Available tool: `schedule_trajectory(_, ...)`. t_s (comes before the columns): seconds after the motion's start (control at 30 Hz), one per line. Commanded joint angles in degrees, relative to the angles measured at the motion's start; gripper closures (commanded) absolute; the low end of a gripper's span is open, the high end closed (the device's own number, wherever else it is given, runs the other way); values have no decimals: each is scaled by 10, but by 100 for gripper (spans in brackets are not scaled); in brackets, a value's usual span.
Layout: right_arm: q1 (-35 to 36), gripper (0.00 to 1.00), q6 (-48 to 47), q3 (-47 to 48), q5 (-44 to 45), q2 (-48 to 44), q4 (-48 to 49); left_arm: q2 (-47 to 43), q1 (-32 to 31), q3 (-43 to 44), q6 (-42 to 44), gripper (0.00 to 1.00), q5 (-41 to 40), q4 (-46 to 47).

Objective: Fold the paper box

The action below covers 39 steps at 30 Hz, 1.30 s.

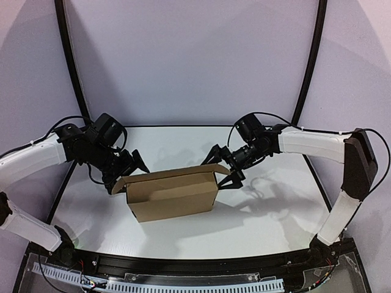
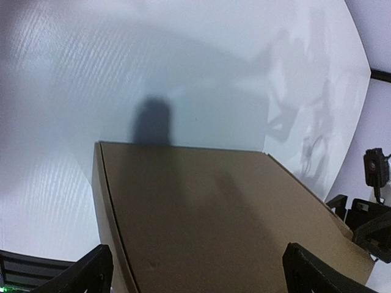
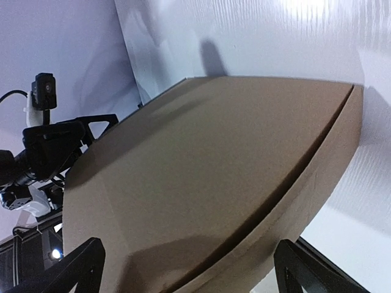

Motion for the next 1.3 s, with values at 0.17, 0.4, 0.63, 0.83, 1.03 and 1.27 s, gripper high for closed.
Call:
schedule_trajectory(0.17, -38, 2, -47, 57, 55, 23, -35, 36, 25, 28, 76, 1, -41, -16)
schedule_trajectory(0.4, -62, 2, -93, 97, 110, 49, -67, 53, 44, 36, 100, 1, -61, -23)
schedule_trajectory(0.63, -74, 2, -225, 127, 182, 32, -51, 57, 53, 65, 148, 1, -130, -33)
schedule_trajectory(0.83, -75, 2, -342, 112, 230, -17, 8, 68, 57, 100, 177, 1, -183, -48)
schedule_trajectory(1.03, -75, 2, -514, 113, 241, -85, 22, 65, 61, 158, 204, 1, -276, -109)
schedule_trajectory(1.27, -62, 2, -731, 86, 110, -171, -43, -16, 60, 201, 297, 1, -252, -175)
